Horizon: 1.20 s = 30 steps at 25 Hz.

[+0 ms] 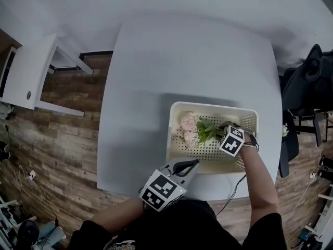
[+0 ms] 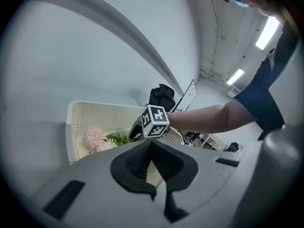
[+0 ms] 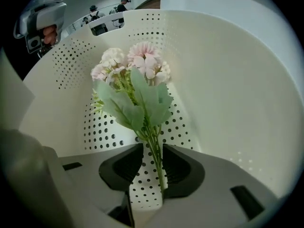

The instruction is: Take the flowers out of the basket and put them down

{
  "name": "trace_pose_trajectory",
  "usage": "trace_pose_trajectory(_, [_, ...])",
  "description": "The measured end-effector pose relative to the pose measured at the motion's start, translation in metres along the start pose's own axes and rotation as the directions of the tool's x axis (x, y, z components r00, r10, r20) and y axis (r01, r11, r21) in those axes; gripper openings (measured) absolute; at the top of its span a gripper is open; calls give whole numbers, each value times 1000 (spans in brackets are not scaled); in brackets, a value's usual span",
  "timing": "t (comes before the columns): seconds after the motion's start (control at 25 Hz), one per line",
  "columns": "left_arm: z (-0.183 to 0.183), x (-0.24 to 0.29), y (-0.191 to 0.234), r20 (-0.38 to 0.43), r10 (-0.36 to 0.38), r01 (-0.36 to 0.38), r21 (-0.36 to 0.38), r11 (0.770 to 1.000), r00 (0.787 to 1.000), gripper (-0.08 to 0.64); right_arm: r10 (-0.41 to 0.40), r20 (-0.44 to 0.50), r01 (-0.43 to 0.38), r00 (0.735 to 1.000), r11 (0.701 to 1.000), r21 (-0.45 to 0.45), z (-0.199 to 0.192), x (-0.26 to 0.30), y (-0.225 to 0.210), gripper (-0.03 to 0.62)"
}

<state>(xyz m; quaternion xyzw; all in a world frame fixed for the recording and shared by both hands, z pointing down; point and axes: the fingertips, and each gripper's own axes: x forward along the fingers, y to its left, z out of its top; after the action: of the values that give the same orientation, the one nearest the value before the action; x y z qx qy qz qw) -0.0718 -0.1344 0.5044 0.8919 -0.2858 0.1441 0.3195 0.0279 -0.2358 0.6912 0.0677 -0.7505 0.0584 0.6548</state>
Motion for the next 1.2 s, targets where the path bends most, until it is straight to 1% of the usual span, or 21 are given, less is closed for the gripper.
trace_pose_trajectory(0.16, [3, 1, -3, 5, -13, 13, -14, 1000, 1000, 6, 48, 12, -48, 999, 999, -4, -1, 2, 0, 122])
trace_pose_trajectory(0.24, [2, 3, -4, 1, -5, 5, -11, 1000, 1000, 7, 61, 18, -60, 998, 998, -11, -1, 1, 1, 96])
trace_pose_trajectory(0.28, [2, 4, -4, 0, -3, 3, -11, 1000, 1000, 8, 59, 19, -58, 998, 998, -22, -1, 1, 1, 76])
trace_pose_trajectory(0.36, [2, 5, -6, 0, -1, 1, -10, 1000, 1000, 8, 49, 23, -48, 999, 998, -47, 0, 0, 4, 59])
trace_pose_trajectory(0.56, [5, 4, -12, 6, 6, -6, -1, 1000, 1000, 6, 23, 64, -18, 998, 997, -80, 13, -10, 12, 48])
trace_pose_trajectory(0.72, [6, 5, -18, 13, 14, -14, 2, 1000, 1000, 8, 11, 100, -4, 995, 997, -71, 20, -26, 16, 44])
trace_pose_trajectory(0.84, [7, 3, -22, 20, 22, -22, 1, 1000, 1000, 8, -5, 150, 12, 989, 999, -44, 26, -42, 18, 43])
trace_pose_trajectory(0.92, [9, 1, -25, 34, 23, -24, 3, 1000, 999, 6, -21, 195, 24, 981, 1000, -12, 32, -57, 21, 43])
trace_pose_trajectory(1.0, [10, -1, -27, 46, 27, -27, 9, 1000, 999, 8, -46, 251, 39, 967, 999, 32, 40, -73, 21, 43])
trace_pose_trajectory(1.12, [13, -2, -32, 59, 32, -33, 19, 999, 998, 8, -91, 338, 56, 937, 992, 110, 50, -100, 21, 43])
trace_pose_trajectory(1.2, [16, -3, -35, 68, 37, -39, 26, 999, 997, 7, -124, 395, 64, 910, 985, 162, 56, -119, 21, 43])
